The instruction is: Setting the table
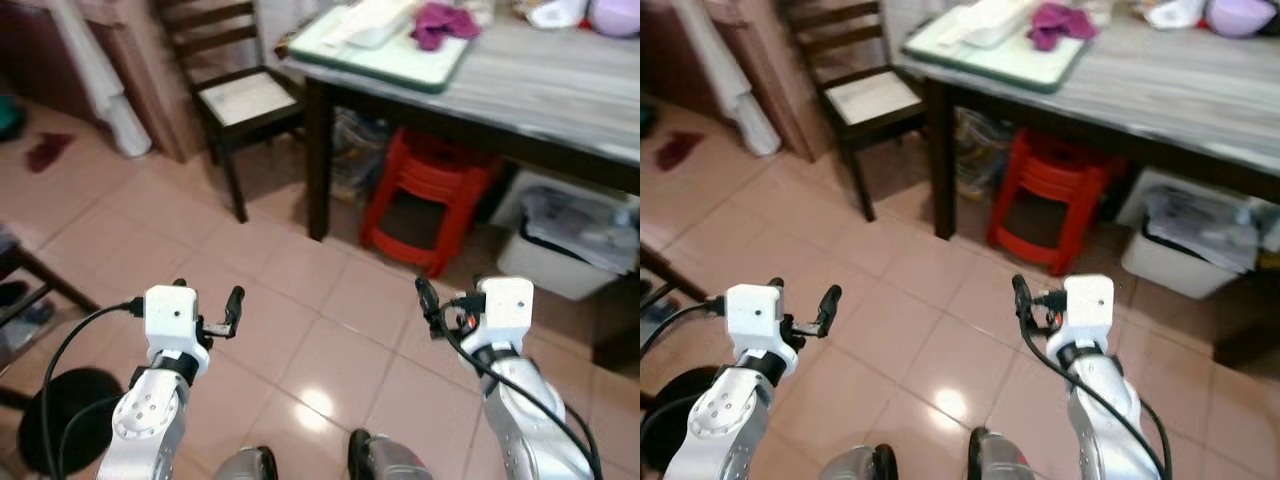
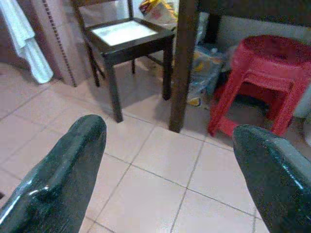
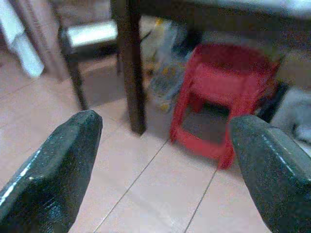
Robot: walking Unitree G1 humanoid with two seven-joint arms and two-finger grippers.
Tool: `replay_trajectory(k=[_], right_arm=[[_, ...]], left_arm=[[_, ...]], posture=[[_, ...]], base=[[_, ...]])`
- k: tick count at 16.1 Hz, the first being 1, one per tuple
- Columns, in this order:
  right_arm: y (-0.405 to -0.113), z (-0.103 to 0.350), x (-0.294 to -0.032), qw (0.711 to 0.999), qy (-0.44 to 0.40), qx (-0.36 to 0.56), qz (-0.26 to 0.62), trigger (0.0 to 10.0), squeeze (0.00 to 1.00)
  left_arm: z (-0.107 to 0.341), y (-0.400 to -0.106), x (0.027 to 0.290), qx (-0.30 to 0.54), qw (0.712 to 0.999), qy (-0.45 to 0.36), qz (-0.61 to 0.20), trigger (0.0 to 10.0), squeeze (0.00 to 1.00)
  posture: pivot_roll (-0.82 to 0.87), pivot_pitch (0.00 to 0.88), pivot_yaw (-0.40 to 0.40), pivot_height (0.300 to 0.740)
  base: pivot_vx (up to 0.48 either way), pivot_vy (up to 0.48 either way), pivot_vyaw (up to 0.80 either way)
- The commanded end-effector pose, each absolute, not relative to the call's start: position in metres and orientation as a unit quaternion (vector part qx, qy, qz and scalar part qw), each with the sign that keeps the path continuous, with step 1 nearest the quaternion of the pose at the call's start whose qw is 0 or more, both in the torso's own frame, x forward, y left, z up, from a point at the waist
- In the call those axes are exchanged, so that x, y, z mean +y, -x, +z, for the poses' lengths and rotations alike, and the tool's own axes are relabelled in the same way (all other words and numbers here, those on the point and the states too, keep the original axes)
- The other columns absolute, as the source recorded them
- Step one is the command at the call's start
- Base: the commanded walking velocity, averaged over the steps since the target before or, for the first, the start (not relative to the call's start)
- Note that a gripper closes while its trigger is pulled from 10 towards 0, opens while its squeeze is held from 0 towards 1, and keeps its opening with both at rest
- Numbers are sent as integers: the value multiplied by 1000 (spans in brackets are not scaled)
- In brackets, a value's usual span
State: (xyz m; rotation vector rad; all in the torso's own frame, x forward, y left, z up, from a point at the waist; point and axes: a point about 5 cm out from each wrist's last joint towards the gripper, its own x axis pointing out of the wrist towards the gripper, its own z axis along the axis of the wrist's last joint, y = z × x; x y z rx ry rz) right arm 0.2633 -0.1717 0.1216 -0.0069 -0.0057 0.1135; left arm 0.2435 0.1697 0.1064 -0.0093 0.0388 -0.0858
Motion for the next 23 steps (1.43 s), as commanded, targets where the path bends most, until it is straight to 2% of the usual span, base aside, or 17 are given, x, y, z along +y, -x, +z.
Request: replay_trajectory(k=[1, 6, 8, 12, 20, 23], right_arm=[[-259, 129, -176, 999, 11, -22, 42, 10000, 0], [-257, 159, -179, 995, 31, -82, 35, 10000, 0], [-254, 162, -179, 995, 36, -87, 33, 10000, 0], [-252, 159, -180, 996, 41, -79, 28, 10000, 0], [-249, 149, -182, 997, 38, -58, 27, 10000, 0], [-250, 148, -182, 997, 37, -56, 30, 10000, 0]], left_arm=[[127, -247, 168, -34, 999, -1, -42, 10000, 0], [156, -248, 170, -109, 994, -4, -11, 10000, 0], [146, -243, 173, -98, 995, -32, 0, 10000, 0], [138, -242, 168, -78, 997, -23, -16, 10000, 0], [131, -243, 167, -66, 998, -7, -15, 10000, 0], [130, -244, 167, -64, 998, -6, -18, 10000, 0]], posture=[[-91, 228, -6, 740], [-96, 218, -9, 740], [-102, 214, -6, 740], [-108, 212, -4, 740], [-115, 208, -8, 740], [-115, 208, -8, 740]], base=[[0, 0, 0], [0, 0, 0], [0, 0, 0], [0, 0, 0], [0, -328, -609], [0, -372, 0]])
